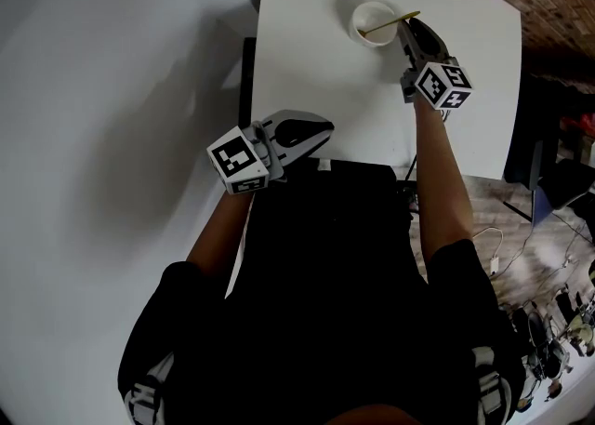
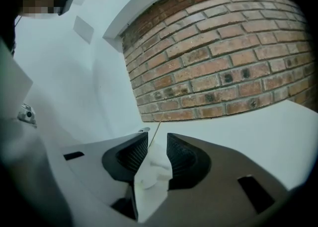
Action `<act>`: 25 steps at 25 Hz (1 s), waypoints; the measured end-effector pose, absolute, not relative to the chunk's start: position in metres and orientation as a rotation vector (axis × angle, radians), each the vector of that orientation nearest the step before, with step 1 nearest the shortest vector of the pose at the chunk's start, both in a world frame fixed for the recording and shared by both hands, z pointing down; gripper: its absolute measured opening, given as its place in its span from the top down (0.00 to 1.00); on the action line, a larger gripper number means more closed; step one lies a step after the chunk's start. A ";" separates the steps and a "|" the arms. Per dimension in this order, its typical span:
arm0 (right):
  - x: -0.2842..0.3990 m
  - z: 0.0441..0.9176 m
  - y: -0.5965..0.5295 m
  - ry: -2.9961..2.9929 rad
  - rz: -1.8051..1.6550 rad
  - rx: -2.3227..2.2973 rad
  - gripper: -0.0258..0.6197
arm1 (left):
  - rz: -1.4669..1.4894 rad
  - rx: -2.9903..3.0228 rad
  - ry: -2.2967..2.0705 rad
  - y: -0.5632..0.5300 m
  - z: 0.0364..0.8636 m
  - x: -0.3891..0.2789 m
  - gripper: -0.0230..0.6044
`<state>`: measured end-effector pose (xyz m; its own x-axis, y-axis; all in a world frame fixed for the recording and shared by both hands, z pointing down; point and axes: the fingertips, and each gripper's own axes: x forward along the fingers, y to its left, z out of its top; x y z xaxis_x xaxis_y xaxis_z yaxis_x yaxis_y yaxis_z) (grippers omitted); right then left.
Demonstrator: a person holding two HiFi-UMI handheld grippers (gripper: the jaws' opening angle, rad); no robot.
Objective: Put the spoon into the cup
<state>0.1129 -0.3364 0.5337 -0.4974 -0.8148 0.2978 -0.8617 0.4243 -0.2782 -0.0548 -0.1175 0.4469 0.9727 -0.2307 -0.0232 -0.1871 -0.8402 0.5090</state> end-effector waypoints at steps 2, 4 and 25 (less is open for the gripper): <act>0.112 0.532 -0.332 -2.551 0.597 1.513 0.78 | -0.118 2.597 -0.287 -0.115 0.447 -0.058 0.94; 0.116 0.528 -0.331 -2.554 0.581 1.521 0.78 | -0.127 2.601 -0.277 -0.118 0.447 -0.057 0.94; 0.127 0.239 -0.176 -2.918 -0.269 1.327 0.95 | -0.205 2.783 -0.096 -0.118 0.380 -0.036 0.94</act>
<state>0.1265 -0.1757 0.2389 -0.6575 -0.7409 -0.1372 -0.7534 0.6463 0.1207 -0.0361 -0.1177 0.3797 0.9872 -0.0916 -0.1302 -0.0413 -0.9374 0.3457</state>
